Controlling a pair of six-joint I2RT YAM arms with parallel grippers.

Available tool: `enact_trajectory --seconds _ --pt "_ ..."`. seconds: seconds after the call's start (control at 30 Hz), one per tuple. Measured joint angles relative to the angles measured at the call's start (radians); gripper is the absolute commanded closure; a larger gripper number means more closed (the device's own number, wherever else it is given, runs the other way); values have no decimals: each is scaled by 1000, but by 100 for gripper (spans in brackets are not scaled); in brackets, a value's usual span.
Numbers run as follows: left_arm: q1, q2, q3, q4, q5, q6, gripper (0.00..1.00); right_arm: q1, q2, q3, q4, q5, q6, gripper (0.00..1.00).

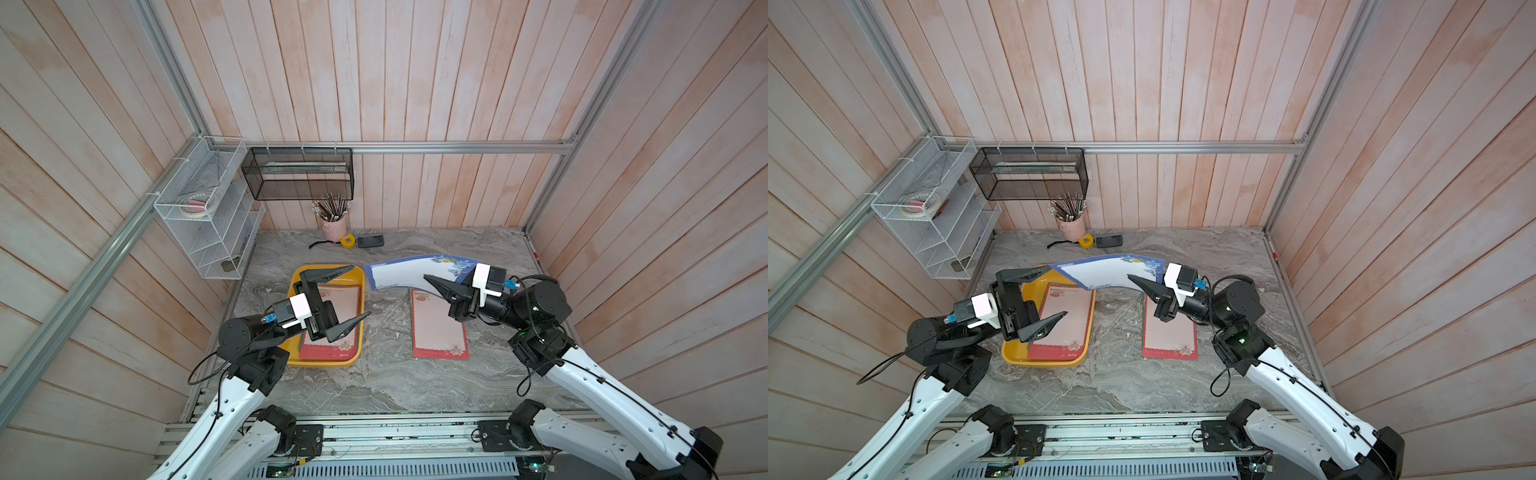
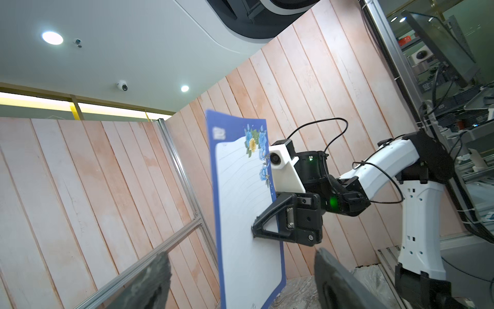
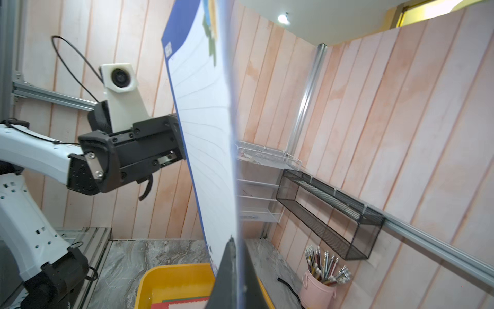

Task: Take out the stationery paper from the storage box
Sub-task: Place the stationery paper at the center of the board.

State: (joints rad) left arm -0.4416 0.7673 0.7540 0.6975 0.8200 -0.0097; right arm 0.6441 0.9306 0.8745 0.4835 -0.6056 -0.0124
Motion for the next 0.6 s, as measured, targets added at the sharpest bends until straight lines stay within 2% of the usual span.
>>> enact_trajectory --seconds 0.23,0.4,0.5,0.6 --pt "0 6 0 -26 -18 29 14 -258 10 74 -188 -26 249 100" --pt "0 18 0 -35 -18 37 13 -451 74 143 -359 -87 417 100" --pt "0 26 0 -42 -18 38 13 -517 140 145 -461 -128 493 100" --pt "0 34 0 -55 -22 43 13 -534 216 140 -554 -153 544 100"
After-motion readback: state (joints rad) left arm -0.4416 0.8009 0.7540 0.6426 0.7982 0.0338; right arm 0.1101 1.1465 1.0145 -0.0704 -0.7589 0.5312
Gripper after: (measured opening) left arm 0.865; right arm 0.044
